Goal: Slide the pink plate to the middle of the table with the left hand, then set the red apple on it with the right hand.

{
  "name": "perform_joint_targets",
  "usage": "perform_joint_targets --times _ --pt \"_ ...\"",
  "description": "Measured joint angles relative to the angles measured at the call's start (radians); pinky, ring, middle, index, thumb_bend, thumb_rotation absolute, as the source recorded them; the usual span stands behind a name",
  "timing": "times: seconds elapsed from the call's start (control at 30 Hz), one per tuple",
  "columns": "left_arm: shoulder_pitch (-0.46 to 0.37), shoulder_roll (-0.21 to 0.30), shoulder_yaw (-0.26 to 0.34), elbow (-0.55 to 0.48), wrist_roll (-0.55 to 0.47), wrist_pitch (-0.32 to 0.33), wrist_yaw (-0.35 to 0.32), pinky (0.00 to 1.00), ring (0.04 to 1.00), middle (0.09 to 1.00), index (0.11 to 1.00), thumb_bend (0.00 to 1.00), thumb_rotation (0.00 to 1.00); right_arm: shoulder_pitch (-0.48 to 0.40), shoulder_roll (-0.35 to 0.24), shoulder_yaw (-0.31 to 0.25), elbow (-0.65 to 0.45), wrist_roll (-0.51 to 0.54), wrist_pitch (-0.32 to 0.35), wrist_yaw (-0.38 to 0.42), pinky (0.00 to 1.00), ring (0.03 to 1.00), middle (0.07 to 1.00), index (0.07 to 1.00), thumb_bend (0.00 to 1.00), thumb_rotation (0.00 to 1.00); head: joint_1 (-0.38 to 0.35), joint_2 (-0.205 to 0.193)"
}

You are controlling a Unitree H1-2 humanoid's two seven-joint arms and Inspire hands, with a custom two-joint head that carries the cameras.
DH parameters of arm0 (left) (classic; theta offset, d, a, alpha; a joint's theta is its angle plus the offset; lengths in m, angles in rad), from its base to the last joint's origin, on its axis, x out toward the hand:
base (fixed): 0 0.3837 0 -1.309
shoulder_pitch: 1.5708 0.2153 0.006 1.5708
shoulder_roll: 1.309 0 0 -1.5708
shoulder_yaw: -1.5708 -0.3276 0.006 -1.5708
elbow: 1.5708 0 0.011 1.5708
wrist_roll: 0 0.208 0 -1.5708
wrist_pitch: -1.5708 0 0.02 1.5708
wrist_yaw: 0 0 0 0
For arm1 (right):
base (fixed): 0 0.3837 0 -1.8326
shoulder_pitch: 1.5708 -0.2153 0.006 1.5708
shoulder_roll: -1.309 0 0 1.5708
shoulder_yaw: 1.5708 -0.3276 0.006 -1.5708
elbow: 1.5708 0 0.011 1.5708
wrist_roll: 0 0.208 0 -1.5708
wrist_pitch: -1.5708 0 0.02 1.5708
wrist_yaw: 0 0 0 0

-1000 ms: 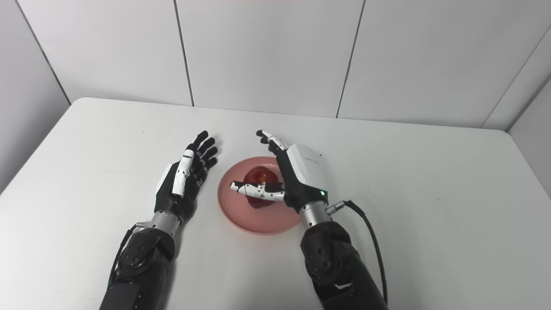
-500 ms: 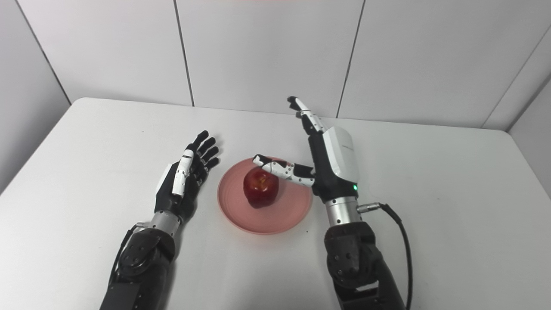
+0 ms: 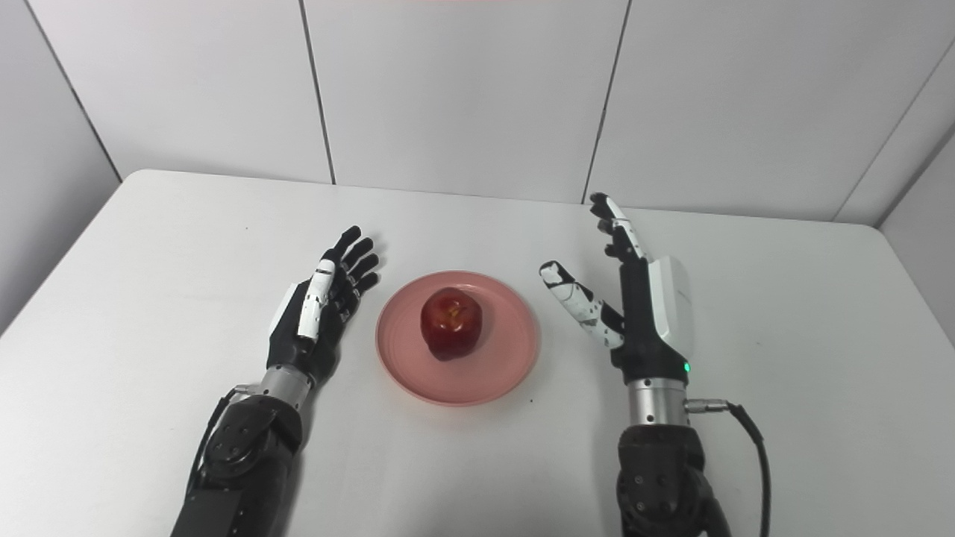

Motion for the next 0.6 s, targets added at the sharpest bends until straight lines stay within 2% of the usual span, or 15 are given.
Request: perform_joint_targets --times 0.2,0.23,0.3,0.57,0.6 --pt "0.0 0.001 0.001 0.0 -0.002 0.0 -0.003 0.94 0.932 0.941 0.92 0.37 1.0 0.025 0.02 -0.014 0.006 0.038 0.0 0.002 0.76 0.825 0.851 0.864 0.86 1.0 0.006 -0.005" --pt "0.0 0.001 0.001 0.0 -0.002 0.0 -0.003 0.94 0.933 0.942 0.922 0.37 1.0 0.029 0.023 -0.02 0.012 0.062 -0.001 0.003 0.77 0.838 0.859 0.871 0.78 1.0 0.008 -0.005" --pt "0.0 0.001 0.001 0.0 -0.002 0.0 -0.003 0.94 0.933 0.942 0.922 0.37 1.0 0.039 0.032 -0.035 0.023 0.111 0.0 0.013 0.78 0.849 0.866 0.878 0.7 1.0 0.008 -0.005" --pt "0.001 0.003 0.001 -0.003 -0.003 0.003 -0.01 0.94 0.936 0.944 0.923 0.37 1.0 0.056 0.056 -0.065 0.059 0.278 0.0 0.052 0.84 0.875 0.883 0.892 0.44 1.0 0.003 -0.005" --pt "0.001 0.003 0.002 -0.003 -0.003 0.003 -0.01 0.94 0.936 0.944 0.923 0.37 1.0 0.056 0.059 -0.065 0.059 0.289 0.0 0.053 0.84 0.875 0.883 0.892 0.44 1.0 0.003 -0.005"
